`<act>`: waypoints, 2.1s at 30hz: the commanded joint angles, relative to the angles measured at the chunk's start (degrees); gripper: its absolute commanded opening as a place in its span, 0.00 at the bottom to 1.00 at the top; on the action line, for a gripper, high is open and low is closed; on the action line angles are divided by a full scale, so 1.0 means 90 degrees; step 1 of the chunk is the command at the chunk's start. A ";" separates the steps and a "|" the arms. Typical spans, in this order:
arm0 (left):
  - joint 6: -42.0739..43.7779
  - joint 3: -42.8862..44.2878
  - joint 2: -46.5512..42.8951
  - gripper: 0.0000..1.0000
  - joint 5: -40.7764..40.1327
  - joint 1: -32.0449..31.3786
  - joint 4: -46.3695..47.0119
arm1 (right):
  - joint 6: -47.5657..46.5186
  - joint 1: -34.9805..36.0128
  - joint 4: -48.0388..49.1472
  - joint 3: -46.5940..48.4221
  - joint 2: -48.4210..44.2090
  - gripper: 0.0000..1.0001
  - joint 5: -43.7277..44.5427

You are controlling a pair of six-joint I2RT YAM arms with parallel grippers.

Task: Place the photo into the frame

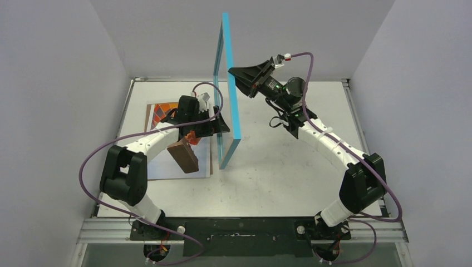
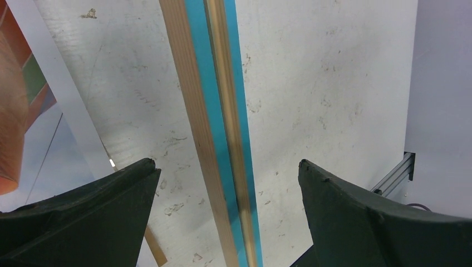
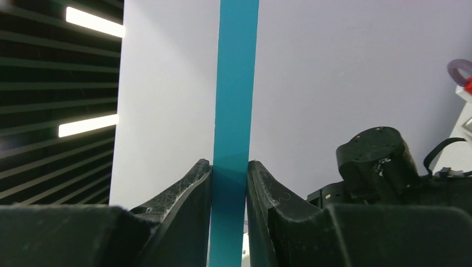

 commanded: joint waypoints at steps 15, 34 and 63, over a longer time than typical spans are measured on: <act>0.0116 -0.0160 -0.0397 0.15 0.0737 0.0379 0.1235 | -0.0161 -0.0194 0.0775 -0.0034 -0.0127 0.07 -0.0111; 0.1135 0.0154 -0.0177 0.00 -0.1464 0.0057 0.0130 | -0.3936 -0.2314 -0.4524 -0.1252 -0.1011 0.48 -0.0756; 0.1792 0.0568 0.0998 0.63 -0.2065 -0.1237 -0.0073 | -0.8167 -0.2632 -0.7337 0.0152 0.1235 0.05 0.2317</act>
